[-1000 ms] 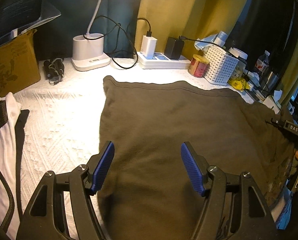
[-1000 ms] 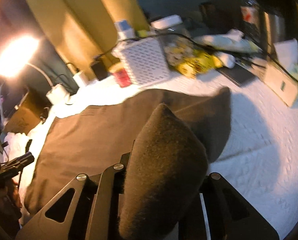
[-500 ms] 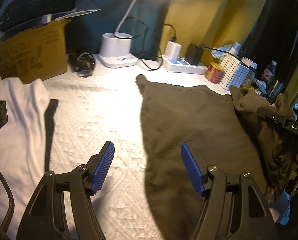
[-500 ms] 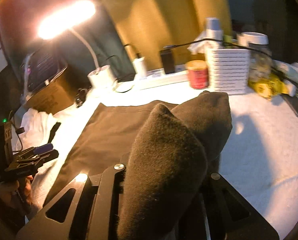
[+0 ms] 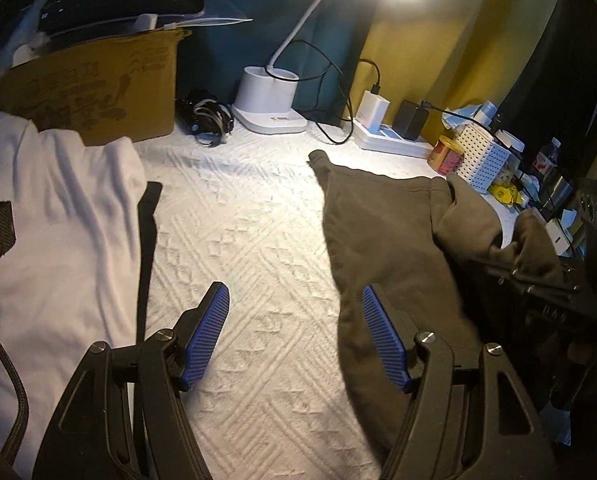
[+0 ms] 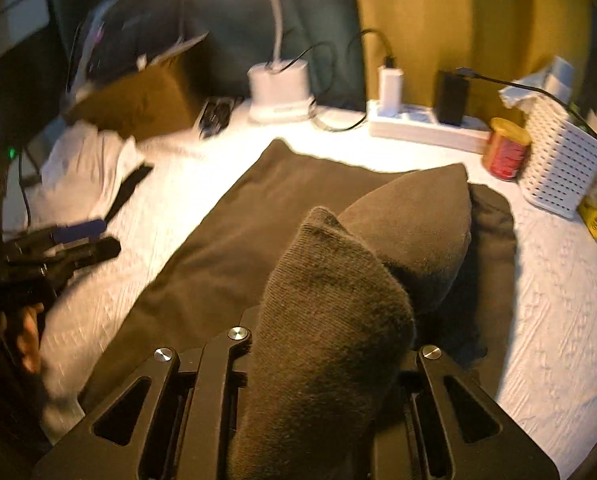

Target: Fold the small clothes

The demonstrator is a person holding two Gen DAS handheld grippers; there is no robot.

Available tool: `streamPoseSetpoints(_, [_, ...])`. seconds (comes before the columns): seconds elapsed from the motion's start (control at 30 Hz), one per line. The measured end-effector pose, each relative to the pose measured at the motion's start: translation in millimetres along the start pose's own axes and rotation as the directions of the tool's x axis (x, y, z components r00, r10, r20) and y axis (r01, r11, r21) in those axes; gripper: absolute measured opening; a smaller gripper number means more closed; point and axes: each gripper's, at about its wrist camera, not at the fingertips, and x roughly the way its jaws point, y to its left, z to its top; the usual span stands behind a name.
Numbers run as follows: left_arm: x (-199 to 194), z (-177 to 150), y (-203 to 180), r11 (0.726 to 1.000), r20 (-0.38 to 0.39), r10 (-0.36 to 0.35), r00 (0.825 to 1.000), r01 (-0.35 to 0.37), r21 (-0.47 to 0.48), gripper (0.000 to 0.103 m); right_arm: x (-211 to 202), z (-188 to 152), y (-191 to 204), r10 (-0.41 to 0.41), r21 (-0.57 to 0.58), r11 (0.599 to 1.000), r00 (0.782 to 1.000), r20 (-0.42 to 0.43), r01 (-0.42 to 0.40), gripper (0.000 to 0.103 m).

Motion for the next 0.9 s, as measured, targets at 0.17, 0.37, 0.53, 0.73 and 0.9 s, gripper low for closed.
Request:
streamPoseSetpoints(0.17, [-5.3,-5.4,2.0,1.0,-0.001,0.005,1.0,-0.005,0.002,0.069,6.3,-10.7,33.9,0.056,-0.09,0.994,0.996,-0.075,-0.062,0.044])
streamPoseSetpoints(0.37, [-13.7,-7.6,2.6,0.999,0.009,0.027,1.0,-0.027,0.018,0.069,-4.8,-33.2,77.9,0.158,-0.191,0.964,0.978,-0.138,-0.183,0.066])
streamPoseSetpoints(0.53, [-20.2,-7.4,-1.6,0.998,0.018,0.048,0.999,-0.049,0.04,0.069,-26.3,-49.6,94.6,0.205,-0.23,0.946,0.971,-0.12,-0.228,0.071])
streamPoseSetpoints(0.73, [-25.8,0.9,-16.0,0.995,0.035,0.067,0.997,-0.069,0.073,0.069,-58.7,-58.3,77.4,0.222,-0.205,0.952,0.974,-0.048,-0.228,0.071])
streamPoseSetpoints(0.9, [-24.6,15.8,-46.7,0.989,0.051,0.043,0.998,-0.049,0.137,0.069,-75.2,-57.1,40.8,0.171,-0.142,0.976,0.985,0.019,-0.167,0.071])
